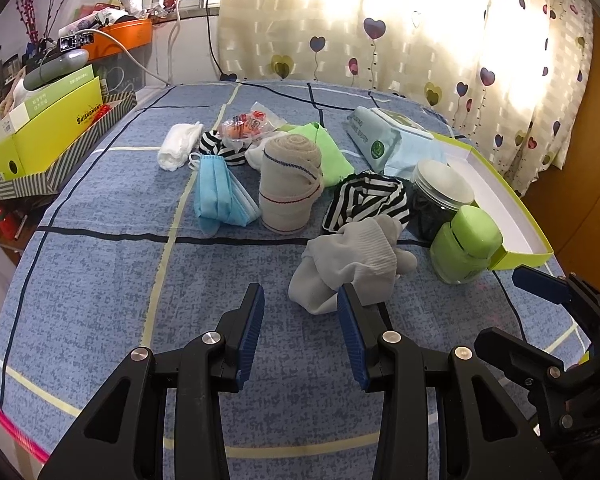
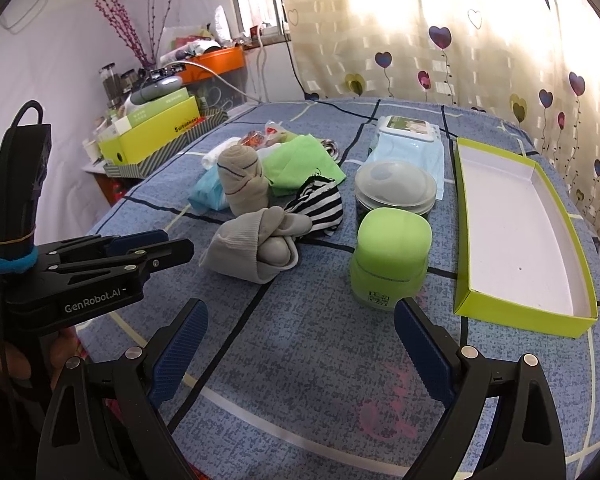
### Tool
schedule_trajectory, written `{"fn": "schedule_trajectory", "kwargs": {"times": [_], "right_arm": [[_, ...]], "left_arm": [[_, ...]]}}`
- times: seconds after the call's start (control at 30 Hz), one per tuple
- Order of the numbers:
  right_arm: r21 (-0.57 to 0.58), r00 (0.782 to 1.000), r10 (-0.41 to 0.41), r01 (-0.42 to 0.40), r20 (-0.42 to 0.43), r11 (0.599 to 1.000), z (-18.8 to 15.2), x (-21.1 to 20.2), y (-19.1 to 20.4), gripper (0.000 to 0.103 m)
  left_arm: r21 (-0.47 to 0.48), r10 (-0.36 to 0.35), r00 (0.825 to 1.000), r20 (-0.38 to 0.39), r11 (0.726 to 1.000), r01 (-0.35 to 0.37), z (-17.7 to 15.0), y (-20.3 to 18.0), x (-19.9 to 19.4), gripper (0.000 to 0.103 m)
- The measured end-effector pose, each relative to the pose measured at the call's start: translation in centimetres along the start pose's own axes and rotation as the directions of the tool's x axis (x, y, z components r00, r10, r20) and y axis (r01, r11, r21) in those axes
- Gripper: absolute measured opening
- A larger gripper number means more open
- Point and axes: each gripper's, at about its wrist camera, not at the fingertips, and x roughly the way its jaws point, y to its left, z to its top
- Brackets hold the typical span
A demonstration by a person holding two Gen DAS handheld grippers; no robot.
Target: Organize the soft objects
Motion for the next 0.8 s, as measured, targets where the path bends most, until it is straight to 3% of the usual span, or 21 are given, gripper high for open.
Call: {"fn": "schedule_trajectory", "kwargs": {"times": [0.8], "right_arm": [[0.008,1.0,0.01,-0.01,-0.006,1.0,-0.26,0.42,0.0,0.095]], "left_arm": [[-0.017,-0.048,0.998,-0.027,0.999,0.048,0.02,-0.18,-0.03,0.039]]}}
